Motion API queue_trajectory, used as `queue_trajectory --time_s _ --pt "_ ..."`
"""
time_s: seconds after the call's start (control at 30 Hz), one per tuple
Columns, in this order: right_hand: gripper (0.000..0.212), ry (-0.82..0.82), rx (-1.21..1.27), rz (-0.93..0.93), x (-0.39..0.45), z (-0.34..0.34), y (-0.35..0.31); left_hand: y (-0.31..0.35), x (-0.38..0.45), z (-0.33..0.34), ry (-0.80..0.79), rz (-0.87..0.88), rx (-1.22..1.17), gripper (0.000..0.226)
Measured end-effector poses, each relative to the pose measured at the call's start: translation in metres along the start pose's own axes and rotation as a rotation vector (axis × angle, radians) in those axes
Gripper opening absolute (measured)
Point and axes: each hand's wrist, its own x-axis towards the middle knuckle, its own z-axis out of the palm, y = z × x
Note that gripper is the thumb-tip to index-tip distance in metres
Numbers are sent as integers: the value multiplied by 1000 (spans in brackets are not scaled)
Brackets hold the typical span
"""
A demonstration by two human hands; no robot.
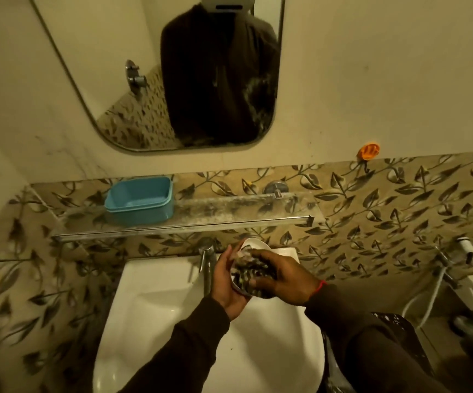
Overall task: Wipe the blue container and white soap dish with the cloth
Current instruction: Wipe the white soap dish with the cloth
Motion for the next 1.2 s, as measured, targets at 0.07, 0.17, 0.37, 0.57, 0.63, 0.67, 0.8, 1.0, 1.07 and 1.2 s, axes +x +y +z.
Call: queue_trajectory --time_s 0.07,0.17,0.37,0.57,0.63,0.67,0.8,1.0,1.07,1.2 --pt "51 -79 -293 -149 -4 0 -13 8 -10 1 -29 25 -44 56" --pt "48 12 -509 -276 -4 4 -23 9 -22 12 -54 19 -87 50" --pt "33 472 -547 -230 1 7 -47 -5 -40 32 -23 31 -17 48" --pt "28 556 -457 -239 7 11 -65 9 -44 36 -18 83 34 50" --pt "28 473 -430 -231 5 9 -69 16 -46 35 -47 90 41 48" --pt "28 415 -438 -225 4 8 -70 18 -46 34 -63 82 29 48" --pt "28 106 -403 -258 -8 15 -75 28 -49 23 -103 83 48 47" --pt "25 142 -457 -325 -11 15 -83 33 -55 32 -132 5 -3 50" --pt "25 284 -484 -345 -7 15 -86 34 -58 38 -151 35 -21 46" --pt "26 576 -518 -239 0 0 -91 32 -58 49 -168 99 -10 51"
